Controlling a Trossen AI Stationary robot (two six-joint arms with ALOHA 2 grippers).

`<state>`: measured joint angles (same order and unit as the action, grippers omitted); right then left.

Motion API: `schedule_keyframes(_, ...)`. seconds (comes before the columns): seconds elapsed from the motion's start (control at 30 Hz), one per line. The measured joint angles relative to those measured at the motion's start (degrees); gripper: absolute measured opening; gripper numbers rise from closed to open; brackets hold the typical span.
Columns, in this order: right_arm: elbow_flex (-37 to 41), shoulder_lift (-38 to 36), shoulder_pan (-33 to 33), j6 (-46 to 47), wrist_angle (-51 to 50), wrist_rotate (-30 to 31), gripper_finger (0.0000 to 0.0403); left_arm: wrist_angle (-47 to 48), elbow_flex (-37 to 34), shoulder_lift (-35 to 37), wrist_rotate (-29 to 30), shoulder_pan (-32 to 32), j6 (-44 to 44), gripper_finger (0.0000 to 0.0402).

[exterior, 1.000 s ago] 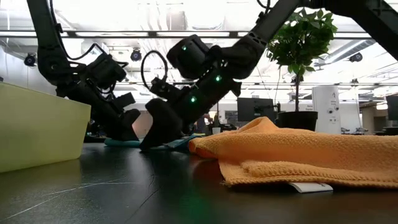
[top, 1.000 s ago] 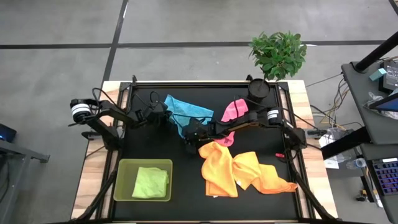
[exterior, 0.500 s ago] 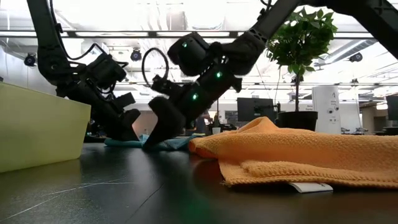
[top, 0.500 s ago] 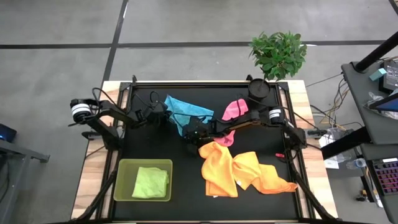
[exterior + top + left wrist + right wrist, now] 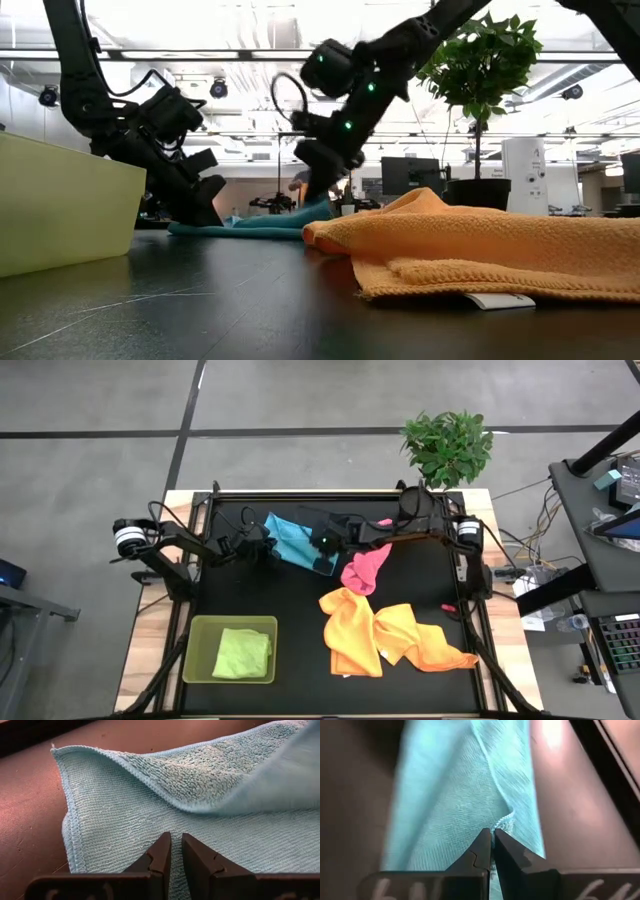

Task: Fold microfiber towels
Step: Fold the blue microfiber towel

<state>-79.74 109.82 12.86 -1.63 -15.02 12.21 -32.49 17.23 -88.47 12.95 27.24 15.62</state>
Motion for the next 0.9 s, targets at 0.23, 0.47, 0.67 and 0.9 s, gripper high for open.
schedule_keyframes(0.23,0.58,0.96,4.21,3.78,-1.67,0.02,0.0009,0.0,-0.02,0.0,0.05,0.0,0.0,0.0033)
schedule_keyframes(0.47,0.76,1.11,5.29,4.74,-2.96,0.71,0.0009,0.01,-0.02,0.0,0.83,-0.02,0.44,0.0033)
schedule_keyframes(0.67,0.77,1.07,5.19,5.68,-7.63,7.28,0.0009,0.48,-0.09,0.02,1.2,-0.04,0.54,0.0033)
schedule_keyframes(0.9,0.78,1.08,5.19,7.2,-7.38,7.28,0.0024,0.48,-0.13,0.02,1.77,-0.04,1.75,0.0033)
